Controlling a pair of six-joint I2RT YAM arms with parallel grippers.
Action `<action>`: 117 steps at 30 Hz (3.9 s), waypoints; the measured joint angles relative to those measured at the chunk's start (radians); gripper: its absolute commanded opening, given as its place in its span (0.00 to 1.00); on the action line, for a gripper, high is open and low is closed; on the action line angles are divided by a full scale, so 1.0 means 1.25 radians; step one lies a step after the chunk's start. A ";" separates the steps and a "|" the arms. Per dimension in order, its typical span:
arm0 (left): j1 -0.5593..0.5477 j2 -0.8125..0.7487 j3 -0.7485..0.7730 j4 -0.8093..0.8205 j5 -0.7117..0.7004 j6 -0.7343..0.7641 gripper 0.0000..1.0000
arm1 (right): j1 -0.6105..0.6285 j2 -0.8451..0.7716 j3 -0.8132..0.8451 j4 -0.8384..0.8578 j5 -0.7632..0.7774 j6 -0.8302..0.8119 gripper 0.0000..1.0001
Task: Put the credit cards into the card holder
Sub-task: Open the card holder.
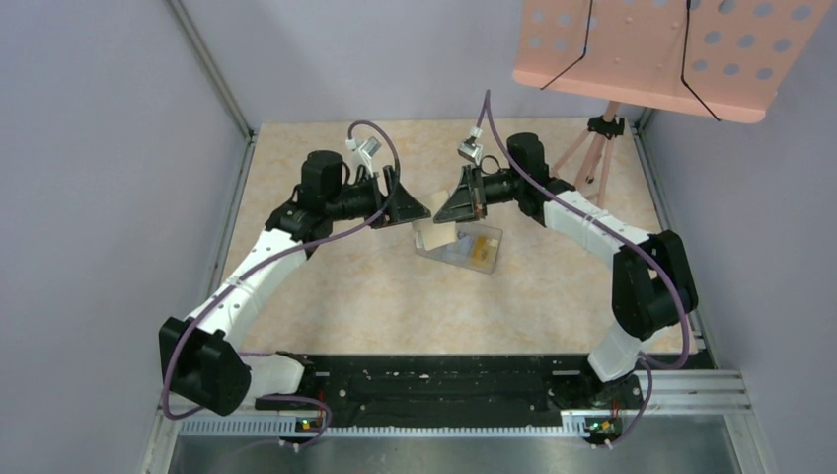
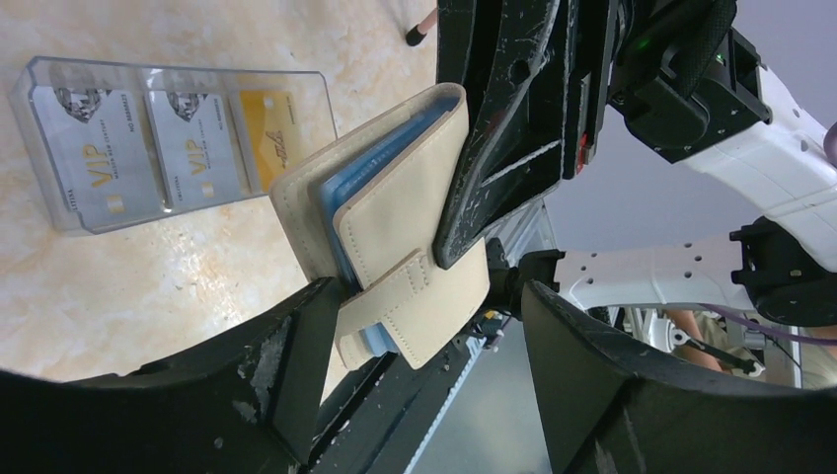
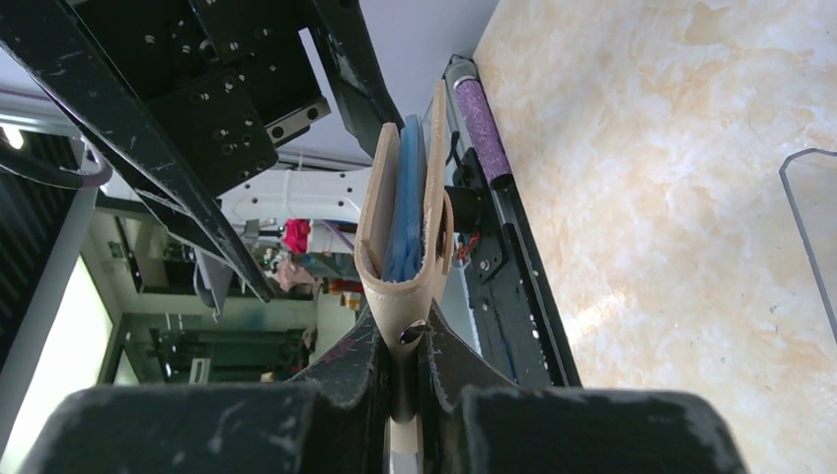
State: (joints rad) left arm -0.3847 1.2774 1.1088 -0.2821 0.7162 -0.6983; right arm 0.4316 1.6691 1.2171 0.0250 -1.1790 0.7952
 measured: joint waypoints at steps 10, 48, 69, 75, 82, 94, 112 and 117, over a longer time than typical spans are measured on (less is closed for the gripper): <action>-0.001 -0.019 0.000 -0.122 -0.141 0.028 0.84 | -0.039 -0.032 0.002 0.033 0.052 0.036 0.00; -0.038 0.152 0.036 0.198 0.102 -0.123 0.16 | -0.042 -0.041 0.000 0.056 0.183 0.111 0.73; -0.183 0.141 0.281 -0.398 -0.580 0.464 0.00 | -0.042 -0.063 0.106 -0.270 0.344 0.014 0.97; -0.187 0.049 0.173 -0.311 -0.752 0.695 0.00 | -0.044 -0.063 0.130 -0.294 0.337 0.014 0.97; -0.298 -0.084 -0.046 -0.058 -0.919 1.095 0.00 | -0.051 -0.059 0.186 -0.290 0.311 0.026 0.98; -0.414 0.001 -0.136 0.287 -1.174 1.567 0.00 | -0.033 -0.046 0.168 -0.118 0.223 0.184 0.97; -0.457 0.031 -0.150 0.455 -1.297 1.719 0.00 | 0.018 0.074 0.168 0.056 0.177 0.348 0.23; -0.463 0.032 -0.150 0.458 -1.311 1.718 0.30 | 0.021 0.075 0.168 0.105 0.164 0.379 0.00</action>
State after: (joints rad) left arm -0.9638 1.3178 0.9207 0.2905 -0.9226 1.4498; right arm 0.4583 1.7626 1.4265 0.1562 -0.9745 1.2686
